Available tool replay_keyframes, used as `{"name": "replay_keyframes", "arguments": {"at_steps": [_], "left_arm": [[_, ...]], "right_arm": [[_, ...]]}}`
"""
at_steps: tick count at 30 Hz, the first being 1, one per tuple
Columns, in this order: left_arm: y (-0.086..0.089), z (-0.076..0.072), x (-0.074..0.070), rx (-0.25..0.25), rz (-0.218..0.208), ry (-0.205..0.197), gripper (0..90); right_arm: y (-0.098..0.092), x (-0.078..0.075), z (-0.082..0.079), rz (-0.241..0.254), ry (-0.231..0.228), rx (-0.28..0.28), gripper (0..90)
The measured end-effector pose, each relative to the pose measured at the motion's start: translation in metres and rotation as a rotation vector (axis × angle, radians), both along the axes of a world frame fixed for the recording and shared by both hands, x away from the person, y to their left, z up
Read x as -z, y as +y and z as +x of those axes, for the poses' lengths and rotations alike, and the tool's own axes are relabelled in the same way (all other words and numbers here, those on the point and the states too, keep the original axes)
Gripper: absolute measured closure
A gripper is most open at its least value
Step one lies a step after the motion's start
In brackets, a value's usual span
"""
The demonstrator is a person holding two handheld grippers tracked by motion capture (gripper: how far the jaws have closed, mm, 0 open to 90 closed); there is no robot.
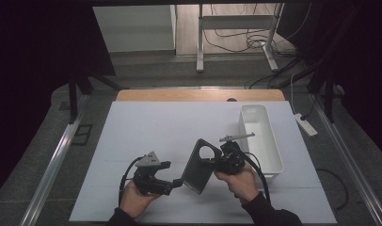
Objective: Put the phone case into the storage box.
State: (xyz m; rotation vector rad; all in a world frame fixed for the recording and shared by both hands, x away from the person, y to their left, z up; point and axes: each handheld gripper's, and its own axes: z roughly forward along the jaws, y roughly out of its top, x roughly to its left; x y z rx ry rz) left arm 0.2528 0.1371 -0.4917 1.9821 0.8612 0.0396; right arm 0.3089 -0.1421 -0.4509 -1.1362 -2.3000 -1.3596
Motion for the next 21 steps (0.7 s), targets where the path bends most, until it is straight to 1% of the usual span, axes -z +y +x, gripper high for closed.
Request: {"name": "replay_keyframes", "arguments": {"at_steps": [2, 3, 4, 5, 7, 9, 12, 15, 16, 17, 21], "left_arm": [[0.002, 0.000, 0.000, 0.019, -0.012, 0.006, 9.8], [0.003, 0.000, 0.000, 0.028, -0.018, 0.011, 7.4], [0.004, 0.000, 0.000, 0.030, -0.022, 0.016, 6.7], [0.005, 0.001, 0.001, 0.038, -0.032, 0.021, 6.4], [0.006, 0.002, 0.003, 0.051, -0.050, 0.039, 4.9], [0.007, 0.003, 0.004, 0.066, -0.062, 0.043, 4.2], [0.008, 0.003, 0.005, 0.087, -0.076, 0.044, 1.3], [0.008, 0.003, 0.005, 0.103, -0.080, 0.036, 0.0], [0.007, 0.003, 0.006, 0.110, -0.072, 0.026, 0.0], [0.007, 0.003, 0.006, 0.110, -0.072, 0.026, 0.0], [0.004, 0.003, 0.007, 0.133, -0.076, 0.034, 0.0]], "right_arm": [[0.000, -0.001, -0.002, -0.008, -0.013, -0.011, 86.0], [0.000, -0.002, -0.003, -0.015, -0.018, -0.015, 86.1], [0.000, -0.002, -0.003, -0.020, -0.024, -0.021, 86.2], [0.000, -0.003, -0.004, -0.033, -0.037, -0.027, 86.2], [0.001, -0.003, -0.006, -0.042, -0.053, -0.041, 86.3], [0.002, -0.004, -0.007, -0.039, -0.059, -0.053, 86.3], [0.002, -0.005, -0.009, -0.048, -0.079, -0.071, 86.2], [0.001, -0.008, -0.011, -0.051, -0.101, -0.081, 86.3], [0.000, -0.008, -0.012, -0.048, -0.104, -0.086, 86.2], [0.000, -0.008, -0.012, -0.048, -0.104, -0.086, 86.2], [0.000, -0.012, -0.014, -0.040, -0.126, -0.121, 86.2]]}}
